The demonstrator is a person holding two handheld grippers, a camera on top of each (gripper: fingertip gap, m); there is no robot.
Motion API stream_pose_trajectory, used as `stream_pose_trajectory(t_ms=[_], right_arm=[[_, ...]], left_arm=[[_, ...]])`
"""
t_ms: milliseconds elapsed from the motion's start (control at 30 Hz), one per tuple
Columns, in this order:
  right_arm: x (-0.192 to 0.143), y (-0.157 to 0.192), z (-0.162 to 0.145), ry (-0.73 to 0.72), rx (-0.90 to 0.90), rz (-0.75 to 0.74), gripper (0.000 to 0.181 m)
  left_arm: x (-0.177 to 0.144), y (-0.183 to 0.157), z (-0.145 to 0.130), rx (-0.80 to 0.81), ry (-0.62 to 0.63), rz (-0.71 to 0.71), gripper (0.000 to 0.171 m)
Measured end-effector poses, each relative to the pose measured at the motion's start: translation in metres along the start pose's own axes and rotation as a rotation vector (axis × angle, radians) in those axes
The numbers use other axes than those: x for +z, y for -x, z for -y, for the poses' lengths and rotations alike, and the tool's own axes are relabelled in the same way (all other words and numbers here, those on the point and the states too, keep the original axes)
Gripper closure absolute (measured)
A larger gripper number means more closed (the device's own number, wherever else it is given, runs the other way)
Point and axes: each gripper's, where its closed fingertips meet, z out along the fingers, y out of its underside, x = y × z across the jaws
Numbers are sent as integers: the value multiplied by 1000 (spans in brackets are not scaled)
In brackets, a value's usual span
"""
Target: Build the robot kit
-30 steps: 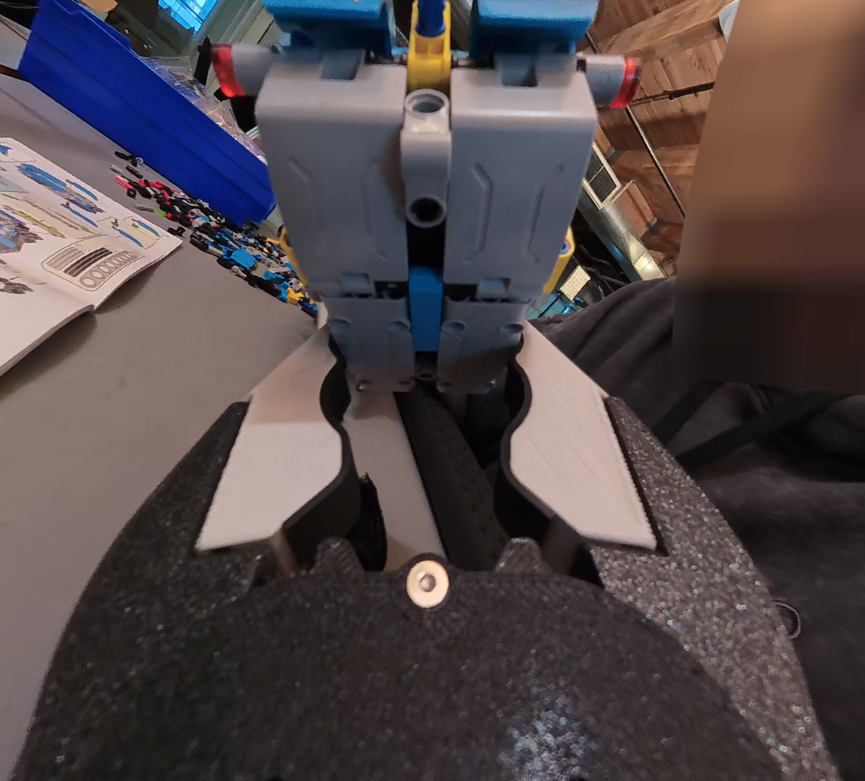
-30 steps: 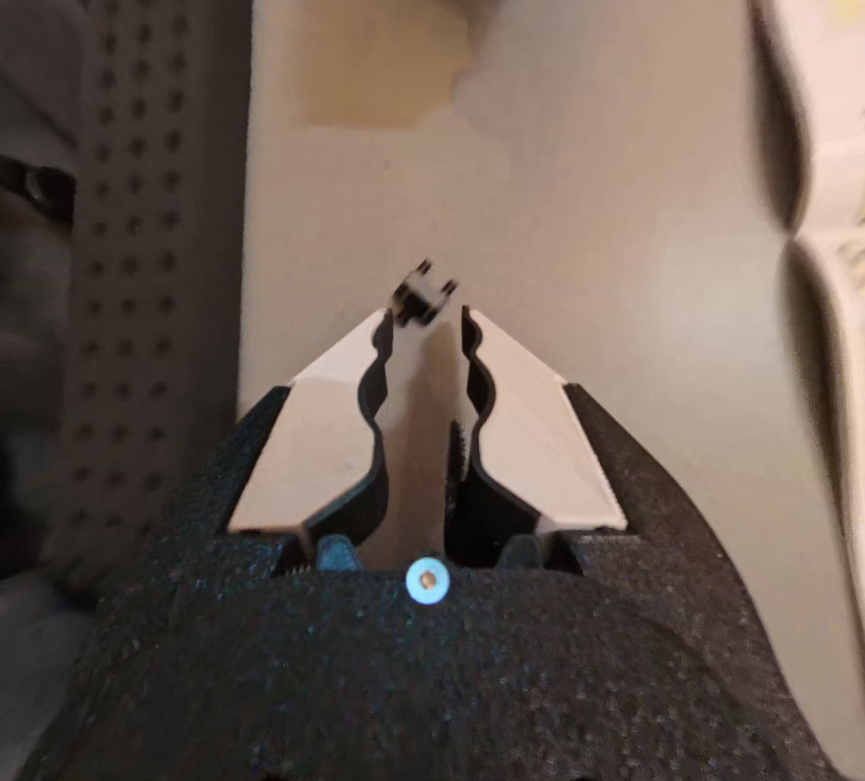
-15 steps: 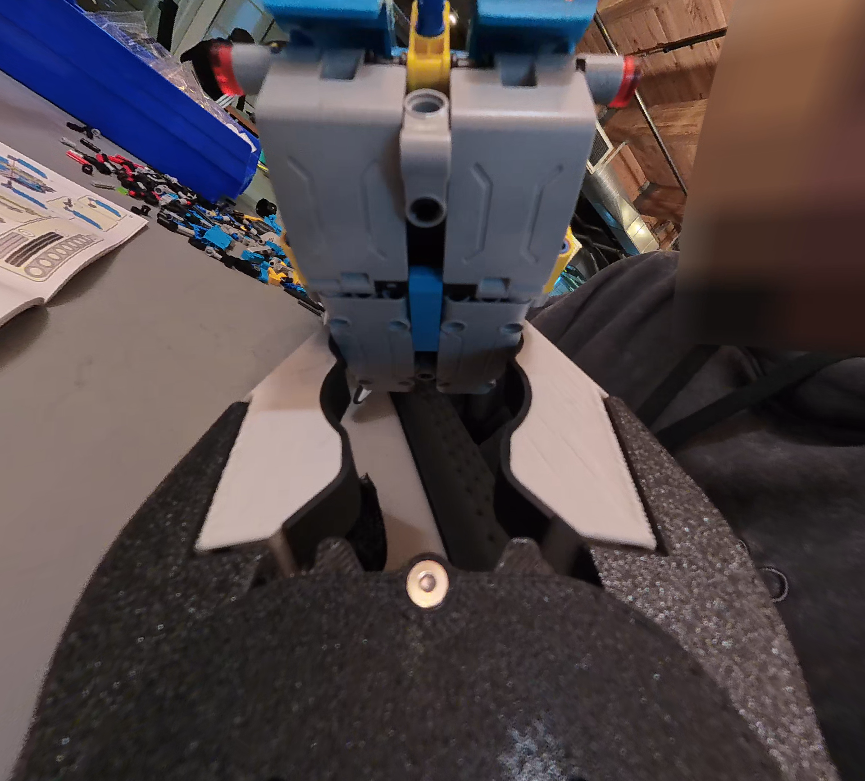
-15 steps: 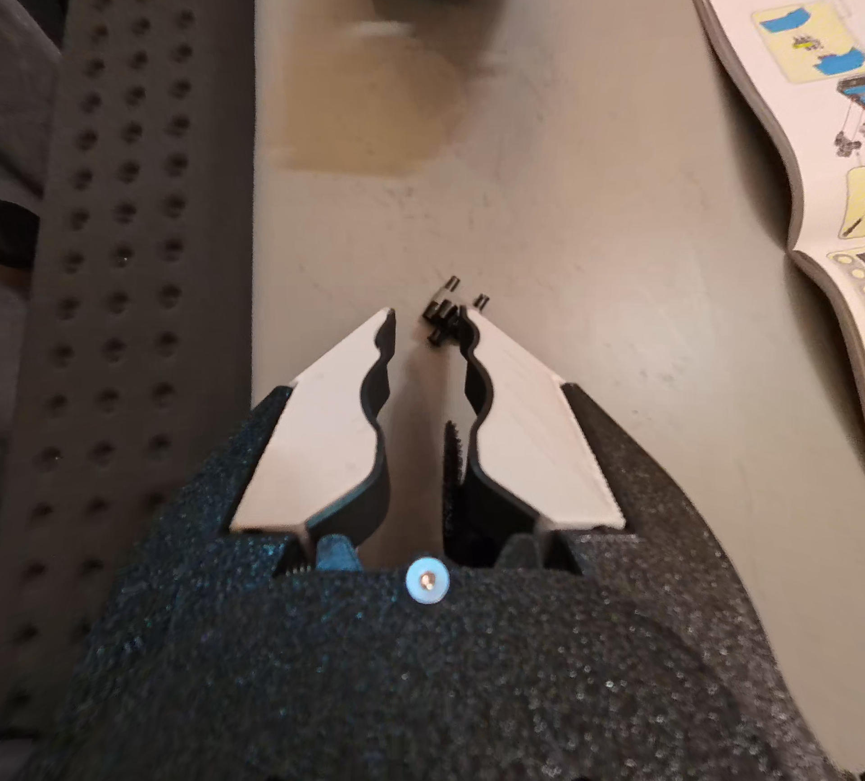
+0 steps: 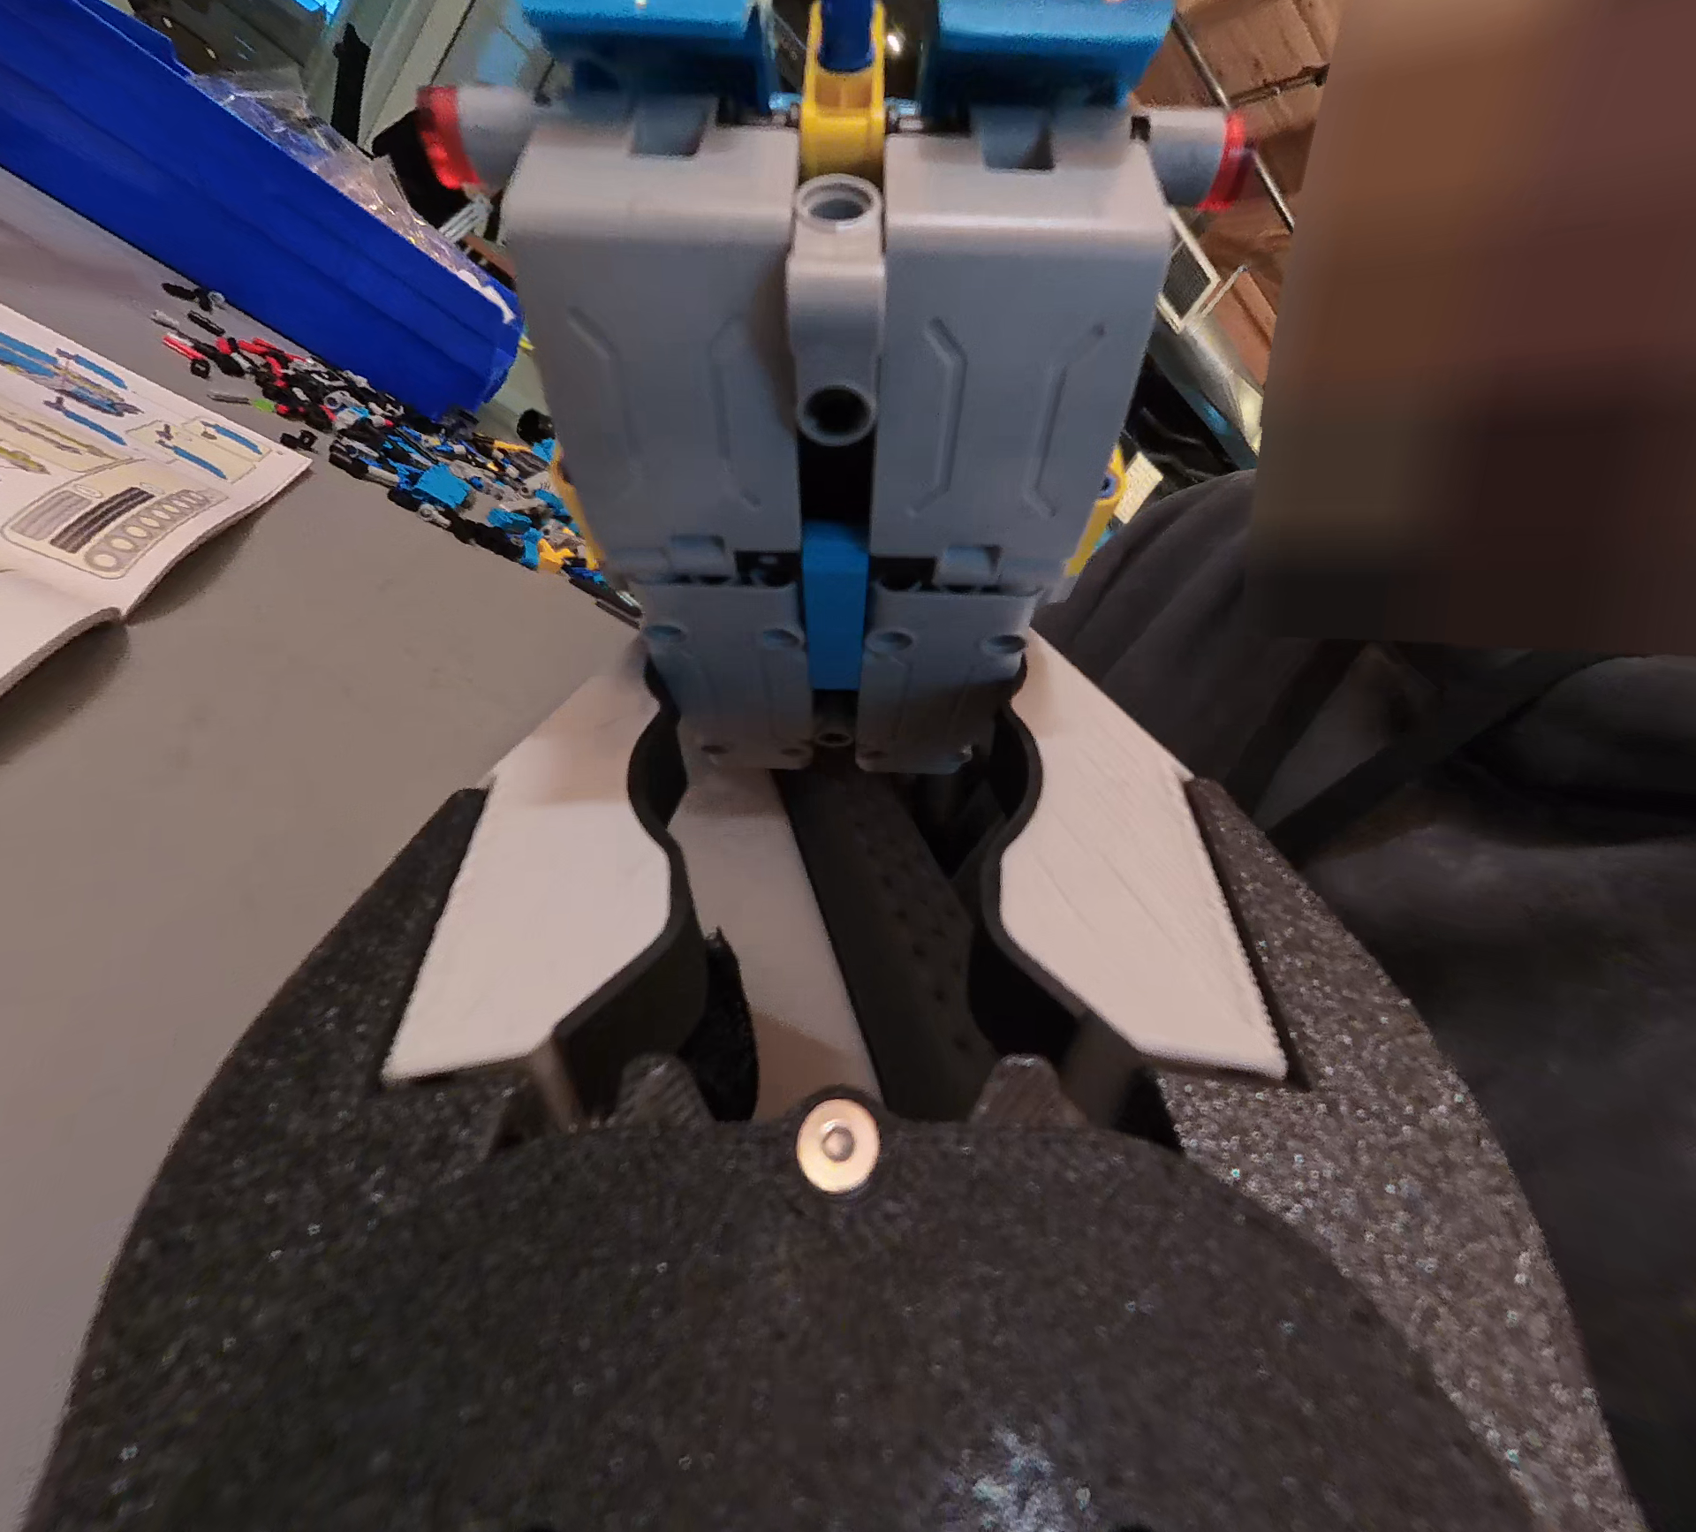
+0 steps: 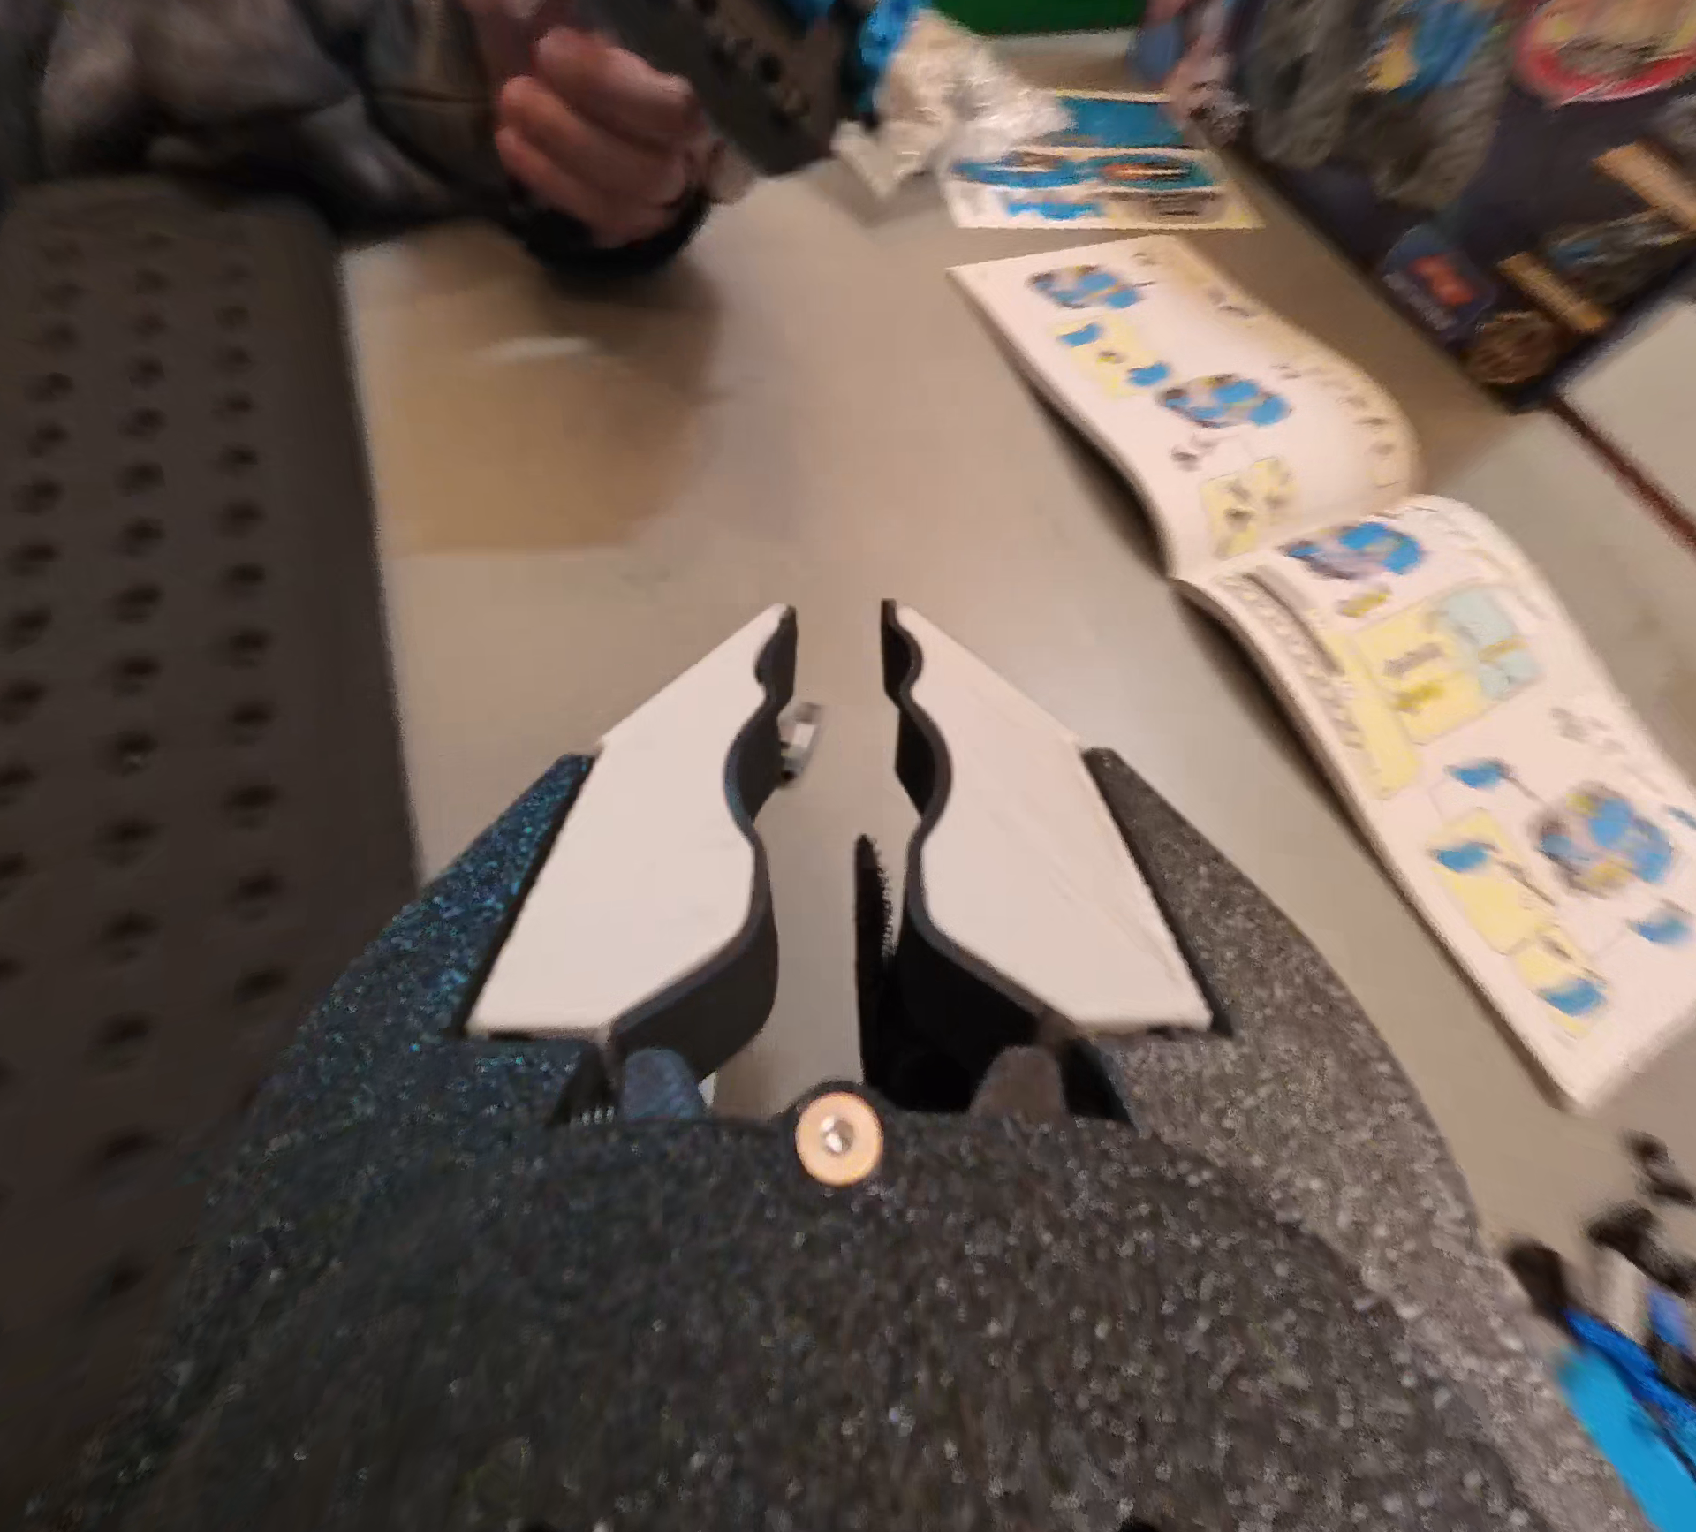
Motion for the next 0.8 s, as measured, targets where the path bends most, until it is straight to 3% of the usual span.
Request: stream_pose_trajectory(t_ms=[167,333,400,567,800], right_arm=[[-16,-52,-23,75,68,-248,177],[-14,-56,-48,182,277,-160,176],[-14,-55,-46,161,288,-133,181],[-14,-59,-48,158,294,-108,174],[-6,-52,-58,204,301,-50,173]], left_arm=[[-3,5,4,-33,-28,-2,106],[0,8,-1,-27,-2,11,106],[4,10,-5,1,15,28,106],[13,11,-14,59,67,48,106],[13,11,-11,37,52,30,107]])
